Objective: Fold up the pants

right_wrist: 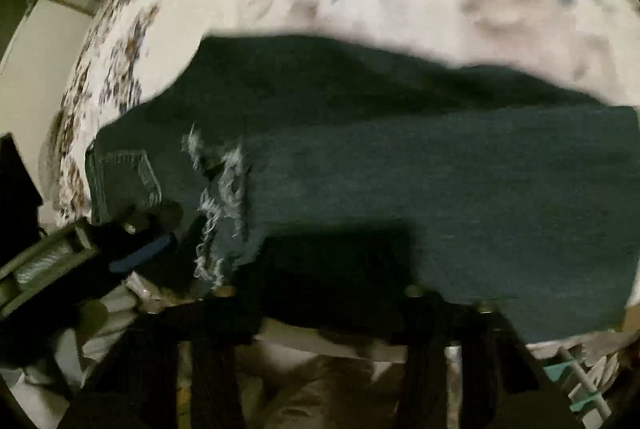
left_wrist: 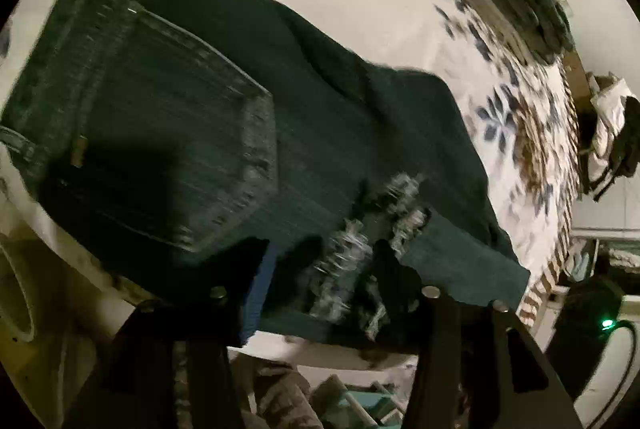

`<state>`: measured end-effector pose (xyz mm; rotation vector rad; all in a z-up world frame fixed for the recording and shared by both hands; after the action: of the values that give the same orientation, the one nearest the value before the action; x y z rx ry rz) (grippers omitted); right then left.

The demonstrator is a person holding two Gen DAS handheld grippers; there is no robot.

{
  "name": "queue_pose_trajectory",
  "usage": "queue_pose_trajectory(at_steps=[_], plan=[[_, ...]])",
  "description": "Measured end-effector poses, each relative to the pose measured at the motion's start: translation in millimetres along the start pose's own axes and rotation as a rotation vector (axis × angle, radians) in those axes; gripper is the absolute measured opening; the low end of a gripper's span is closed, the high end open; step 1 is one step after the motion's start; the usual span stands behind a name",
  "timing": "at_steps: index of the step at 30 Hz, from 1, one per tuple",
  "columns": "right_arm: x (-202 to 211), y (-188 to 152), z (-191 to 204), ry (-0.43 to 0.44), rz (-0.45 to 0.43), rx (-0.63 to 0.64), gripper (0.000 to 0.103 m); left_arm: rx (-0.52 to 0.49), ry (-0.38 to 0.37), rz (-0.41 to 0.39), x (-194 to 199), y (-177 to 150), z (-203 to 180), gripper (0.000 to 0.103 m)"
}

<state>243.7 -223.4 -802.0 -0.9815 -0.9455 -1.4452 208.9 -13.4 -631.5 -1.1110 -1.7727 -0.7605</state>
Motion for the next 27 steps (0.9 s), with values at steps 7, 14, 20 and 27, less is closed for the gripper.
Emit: queue_pose_trajectory(at_steps=[7,14,20,27], plan=[[-27,-35,43,-0.008,0.063,0.117,0.030,0.041,0.051,0.002,7,7,35,0.065],[12,-4,14,-0.003,-0.004,-0.064,0.064,0.313,-0.065,-0.141,57,12,109,0.065],[19,6,-18,-0.053,-0.016,-0.125,0.067,0.644,-0.247,-0.260,46,18,182,0.065],[29,23,-28,-0.054,-0.043,-0.136,0.067,0.699,-0.328,-0.329,44,11,187,0.064]])
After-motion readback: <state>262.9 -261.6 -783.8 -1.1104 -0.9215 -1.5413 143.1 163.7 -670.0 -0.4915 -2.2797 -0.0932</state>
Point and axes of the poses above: each gripper's, at about its wrist camera, not at the fingertips, and x roughly against the way its jaws point, z to its left, y to its top, the point moved 7 cm from there along -x, roughly the way its jaws point, and after that the axes turned 3 degrees about -y, right-handed, at the moved point
